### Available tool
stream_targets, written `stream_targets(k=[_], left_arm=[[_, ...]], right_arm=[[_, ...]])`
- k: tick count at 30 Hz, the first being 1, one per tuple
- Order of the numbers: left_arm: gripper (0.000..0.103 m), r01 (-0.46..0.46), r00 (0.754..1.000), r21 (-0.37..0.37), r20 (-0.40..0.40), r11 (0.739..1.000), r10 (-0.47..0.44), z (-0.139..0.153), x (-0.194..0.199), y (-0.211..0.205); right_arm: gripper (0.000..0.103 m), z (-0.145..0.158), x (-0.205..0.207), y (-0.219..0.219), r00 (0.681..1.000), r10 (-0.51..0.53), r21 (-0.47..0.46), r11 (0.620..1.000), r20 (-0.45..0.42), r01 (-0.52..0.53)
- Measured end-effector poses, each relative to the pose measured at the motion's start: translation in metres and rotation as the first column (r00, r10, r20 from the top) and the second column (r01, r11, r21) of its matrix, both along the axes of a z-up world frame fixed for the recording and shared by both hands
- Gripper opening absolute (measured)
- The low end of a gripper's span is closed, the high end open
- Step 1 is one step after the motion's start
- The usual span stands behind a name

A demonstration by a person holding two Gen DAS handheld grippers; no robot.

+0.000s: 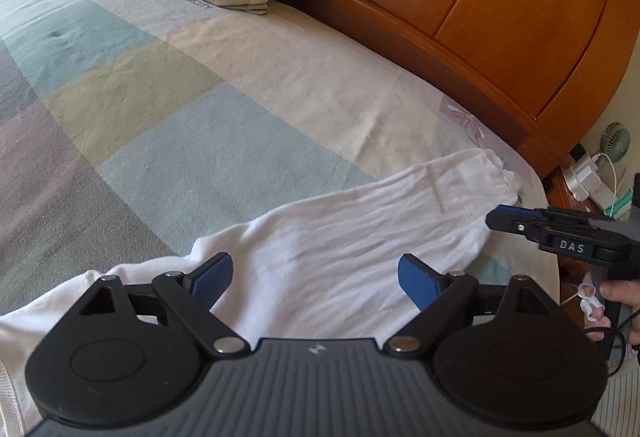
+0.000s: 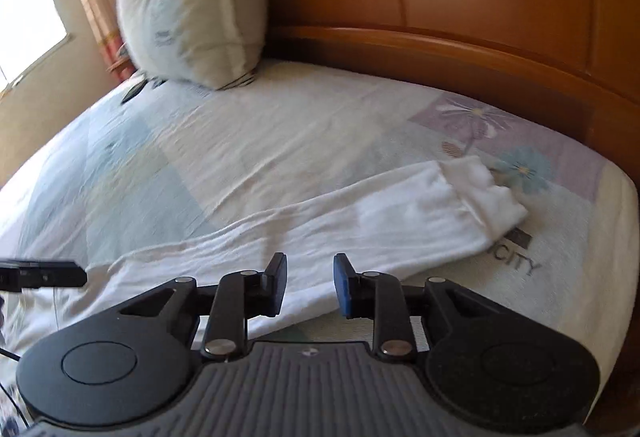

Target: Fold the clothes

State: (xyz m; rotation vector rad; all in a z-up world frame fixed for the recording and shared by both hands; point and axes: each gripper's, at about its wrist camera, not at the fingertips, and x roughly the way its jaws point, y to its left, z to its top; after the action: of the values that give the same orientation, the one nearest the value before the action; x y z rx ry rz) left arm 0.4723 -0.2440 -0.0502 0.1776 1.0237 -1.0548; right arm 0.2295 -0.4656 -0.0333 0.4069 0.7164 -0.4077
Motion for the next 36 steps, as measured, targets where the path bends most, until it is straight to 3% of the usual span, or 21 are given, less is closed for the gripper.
stream_targets(k=[3,6,9,11,14,15,18,20,22,28,31,33,35,36], left_arm=[[0.089,0.002,1.000,0.075,0.013,0.997,-0.003,-0.018,-0.005,-0.002],[0.089,-0.035,0.998,0.070,0.052,0.997,0.031,-0.030,-0.001,0.001],[0.090,-0.050,0.996,0.059,0.077,0.997,0.046,-0.031,0.012,-0.008],[0.090,-0.070,0.994,0.058,0.085,0.996,0.065,-0.031,0.021,-0.017],[0.089,-0.113,0.992,0.051,0.068,0.992,0.109,-0.022,0.033,-0.022],[0.089,-0.130,0.990,0.040,0.064,0.991,0.127,-0.017,0.035,-0.019],[0.090,-0.187,0.981,0.012,0.064,0.982,0.186,0.005,0.034,0.005],[0.091,-0.231,0.972,0.019,0.045,0.973,0.230,0.014,0.030,0.025],[0.091,-0.273,0.962,0.028,0.015,0.961,0.273,0.016,0.021,0.049],[0.091,-0.368,0.928,0.121,-0.013,0.922,0.372,-0.021,0.007,0.086],[0.095,-0.406,0.912,0.067,-0.027,0.911,0.409,-0.030,0.010,0.094],[0.097,-0.404,0.913,0.071,-0.031,0.912,0.407,-0.030,0.016,0.090],[0.097,-0.394,0.918,0.065,-0.022,0.917,0.396,-0.030,0.020,0.088],[0.097,-0.388,0.921,0.062,-0.017,0.919,0.390,-0.030,0.022,0.087]], right_arm=[[0.033,-0.015,0.033,0.023,0.982,0.177,-0.047,0.983,-0.064,-0.180],[0.036,-0.032,0.047,0.027,0.961,0.240,-0.096,0.962,-0.140,-0.255],[0.034,-0.029,0.040,0.002,0.972,0.185,-0.147,0.967,-0.145,-0.206],[0.029,-0.026,0.037,-0.018,0.980,0.133,-0.136,0.979,-0.151,-0.154],[0.033,-0.021,0.039,-0.035,0.981,0.079,-0.119,0.988,-0.175,-0.101],[0.035,-0.017,0.042,-0.033,0.981,0.077,-0.114,0.989,-0.180,-0.099],[0.054,0.002,0.050,-0.016,0.981,0.116,-0.121,0.983,-0.156,-0.135],[0.077,0.012,0.058,0.000,0.978,0.156,-0.113,0.979,-0.137,-0.172],[0.092,0.016,0.068,0.019,0.967,0.212,-0.098,0.969,-0.138,-0.227],[0.093,0.000,0.098,0.086,0.903,0.410,-0.021,0.909,-0.126,-0.416],[0.093,-0.012,0.112,0.120,0.861,0.492,-0.033,0.866,-0.126,-0.500],[0.093,-0.022,0.117,0.130,0.840,0.513,-0.087,0.842,-0.178,-0.533],[0.095,-0.035,0.117,0.119,0.839,0.489,-0.139,0.838,-0.241,-0.528],[0.096,-0.038,0.113,0.101,0.858,0.462,-0.132,0.858,-0.225,-0.496]])
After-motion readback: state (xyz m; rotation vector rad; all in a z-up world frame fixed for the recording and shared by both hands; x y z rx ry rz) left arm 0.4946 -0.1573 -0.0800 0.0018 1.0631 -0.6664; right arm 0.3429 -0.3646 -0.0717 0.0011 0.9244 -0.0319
